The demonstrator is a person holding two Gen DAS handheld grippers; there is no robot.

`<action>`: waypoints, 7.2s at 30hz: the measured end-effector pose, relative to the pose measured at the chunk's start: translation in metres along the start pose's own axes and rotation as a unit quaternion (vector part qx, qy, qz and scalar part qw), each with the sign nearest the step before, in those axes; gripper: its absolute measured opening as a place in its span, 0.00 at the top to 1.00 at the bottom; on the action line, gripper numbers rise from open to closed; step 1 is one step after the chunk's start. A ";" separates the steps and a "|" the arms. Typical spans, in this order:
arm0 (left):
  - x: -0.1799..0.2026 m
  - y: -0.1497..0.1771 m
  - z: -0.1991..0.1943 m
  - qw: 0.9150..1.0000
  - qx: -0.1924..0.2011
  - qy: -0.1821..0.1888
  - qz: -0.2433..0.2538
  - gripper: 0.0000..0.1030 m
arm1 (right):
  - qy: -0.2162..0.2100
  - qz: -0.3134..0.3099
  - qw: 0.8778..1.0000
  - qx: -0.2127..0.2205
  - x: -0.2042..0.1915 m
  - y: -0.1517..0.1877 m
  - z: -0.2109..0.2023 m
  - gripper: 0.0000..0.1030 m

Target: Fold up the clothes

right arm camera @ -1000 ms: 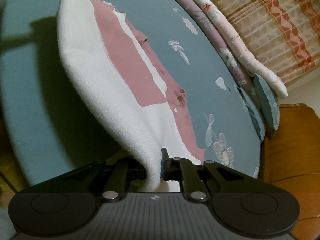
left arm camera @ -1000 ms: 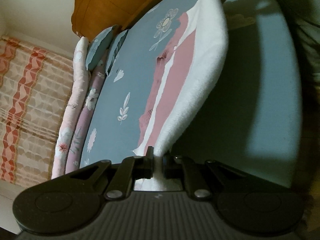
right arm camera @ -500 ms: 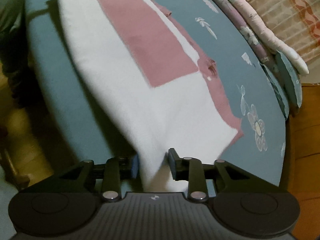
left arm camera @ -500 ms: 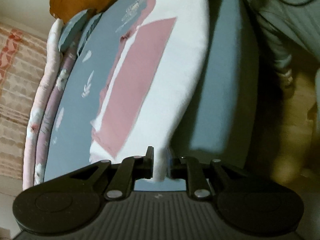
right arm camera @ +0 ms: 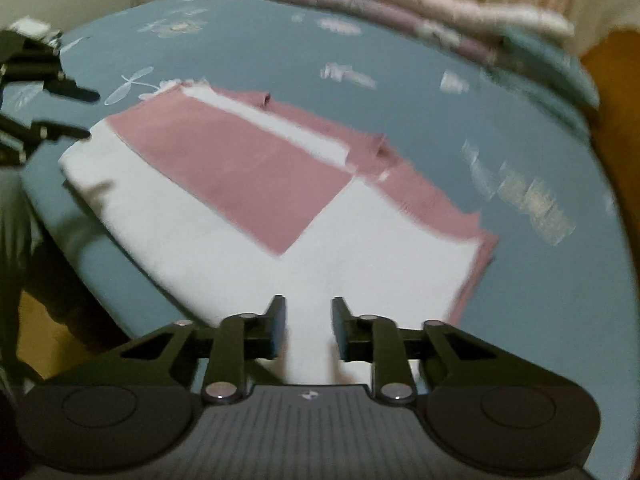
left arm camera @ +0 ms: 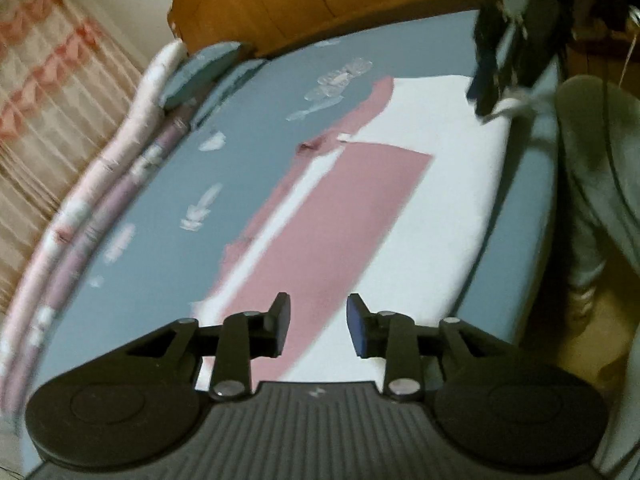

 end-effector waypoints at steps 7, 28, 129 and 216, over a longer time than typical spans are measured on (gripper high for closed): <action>0.020 0.063 0.020 0.989 -0.035 0.058 -0.130 0.61 | 0.009 0.030 0.999 -0.020 -0.002 0.037 0.031 0.76; -0.134 0.098 0.058 0.924 -0.014 -0.010 -0.382 0.59 | 0.056 0.239 0.963 0.114 0.074 0.015 -0.010 0.62; -0.015 0.063 0.009 0.924 -0.055 0.016 -0.379 0.32 | -0.029 0.222 0.970 0.093 -0.013 0.018 0.000 0.45; -0.052 -0.188 0.235 0.863 0.010 0.283 -0.418 0.07 | -0.010 0.248 0.952 0.177 0.073 -0.021 0.064 0.00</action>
Point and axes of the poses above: each gripper's, at about its wrist camera, not at the fingertips, and z roughly the way its jaws point, x to its right, y to its underside, the point moved 10 cm from there along z, roughly the way its jaws point, and after that the axes turned 9 degrees about z, right-handed, at the moved point
